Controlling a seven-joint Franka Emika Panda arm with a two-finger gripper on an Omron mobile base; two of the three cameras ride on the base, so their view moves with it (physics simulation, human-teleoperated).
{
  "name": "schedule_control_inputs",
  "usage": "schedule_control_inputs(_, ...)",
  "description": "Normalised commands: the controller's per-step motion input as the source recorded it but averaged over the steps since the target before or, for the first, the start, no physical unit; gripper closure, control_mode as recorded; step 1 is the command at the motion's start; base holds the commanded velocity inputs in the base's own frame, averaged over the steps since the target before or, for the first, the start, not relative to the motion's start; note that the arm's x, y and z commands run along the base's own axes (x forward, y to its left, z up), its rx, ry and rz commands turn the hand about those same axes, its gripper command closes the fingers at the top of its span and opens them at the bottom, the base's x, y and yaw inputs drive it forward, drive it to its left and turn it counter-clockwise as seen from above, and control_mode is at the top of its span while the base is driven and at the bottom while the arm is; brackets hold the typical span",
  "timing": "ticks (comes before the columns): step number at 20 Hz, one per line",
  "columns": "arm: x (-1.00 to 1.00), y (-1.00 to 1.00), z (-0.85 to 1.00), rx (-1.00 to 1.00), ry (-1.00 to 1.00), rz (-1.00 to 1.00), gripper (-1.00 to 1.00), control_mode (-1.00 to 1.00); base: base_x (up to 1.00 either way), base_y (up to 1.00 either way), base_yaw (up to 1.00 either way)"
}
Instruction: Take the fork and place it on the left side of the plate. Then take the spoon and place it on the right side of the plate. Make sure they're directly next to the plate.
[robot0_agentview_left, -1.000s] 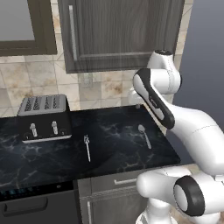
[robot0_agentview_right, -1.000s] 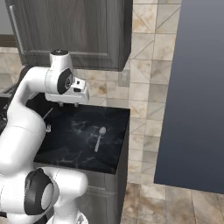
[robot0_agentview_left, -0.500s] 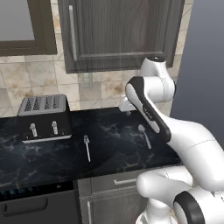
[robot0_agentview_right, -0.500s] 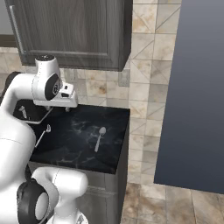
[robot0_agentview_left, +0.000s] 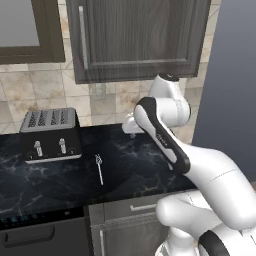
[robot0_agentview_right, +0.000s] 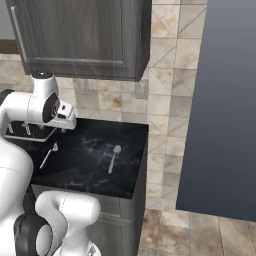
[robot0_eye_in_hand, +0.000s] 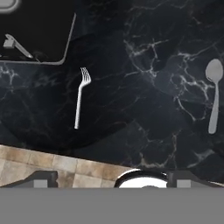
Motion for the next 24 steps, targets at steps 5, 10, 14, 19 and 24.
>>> schedule_control_inputs(5, -0.02, 0.25, -0.28, 0.12, 0.01, -0.01, -1.0, -1.0, 0.0, 0.0, 0.0)
schedule_control_inputs(10, 0.0, 0.25, -0.33, 0.06, 0.06, -0.01, -1.0, -1.0, 0.0, 0.0, 0.0)
schedule_control_inputs(14, 0.0, 0.33, -0.35, 0.01, 0.05, -0.02, -1.0, -1.0, 0.0, 0.0, 0.0)
schedule_control_inputs(19, 0.0, 0.37, -0.35, 0.0, 0.07, -0.02, -1.0, -1.0, 0.0, 0.0, 0.0)
schedule_control_inputs(24, 0.0, 0.33, -0.34, 0.0, 0.08, -0.01, -1.0, -1.0, 0.0, 0.0, 0.0)
